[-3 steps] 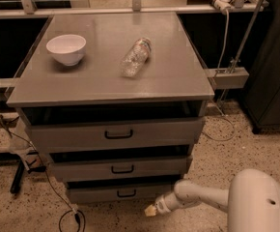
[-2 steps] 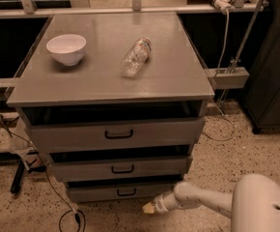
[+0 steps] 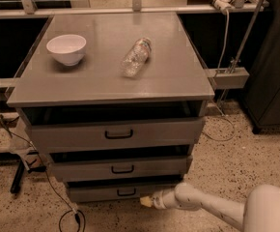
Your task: Close bottom drawer
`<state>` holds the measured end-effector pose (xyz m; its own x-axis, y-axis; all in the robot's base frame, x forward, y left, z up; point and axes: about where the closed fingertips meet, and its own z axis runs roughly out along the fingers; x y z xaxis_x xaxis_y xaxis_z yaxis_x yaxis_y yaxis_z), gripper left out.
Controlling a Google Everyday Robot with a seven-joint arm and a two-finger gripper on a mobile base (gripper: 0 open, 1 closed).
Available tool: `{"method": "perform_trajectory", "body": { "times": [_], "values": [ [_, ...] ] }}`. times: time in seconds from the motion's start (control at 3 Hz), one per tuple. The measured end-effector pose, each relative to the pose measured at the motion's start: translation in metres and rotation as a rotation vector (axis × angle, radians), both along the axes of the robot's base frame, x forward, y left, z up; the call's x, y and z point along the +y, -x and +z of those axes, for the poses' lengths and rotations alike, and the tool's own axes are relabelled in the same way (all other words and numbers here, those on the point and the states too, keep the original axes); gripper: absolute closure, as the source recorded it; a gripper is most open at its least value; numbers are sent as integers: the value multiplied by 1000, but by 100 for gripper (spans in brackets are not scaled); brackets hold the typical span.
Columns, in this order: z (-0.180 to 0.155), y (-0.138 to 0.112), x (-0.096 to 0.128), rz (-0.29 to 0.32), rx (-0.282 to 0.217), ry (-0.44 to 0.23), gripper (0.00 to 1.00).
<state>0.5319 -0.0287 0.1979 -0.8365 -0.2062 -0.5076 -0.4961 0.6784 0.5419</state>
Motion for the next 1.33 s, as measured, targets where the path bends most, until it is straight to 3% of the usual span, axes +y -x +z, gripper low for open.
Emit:
{"method": "perform_trajectory", "body": {
  "times": [0.67, 1.33],
  "values": [
    [10, -24, 18, -23, -89, 11, 100],
    [32, -39, 61, -3, -224, 104, 100]
  ]
}}
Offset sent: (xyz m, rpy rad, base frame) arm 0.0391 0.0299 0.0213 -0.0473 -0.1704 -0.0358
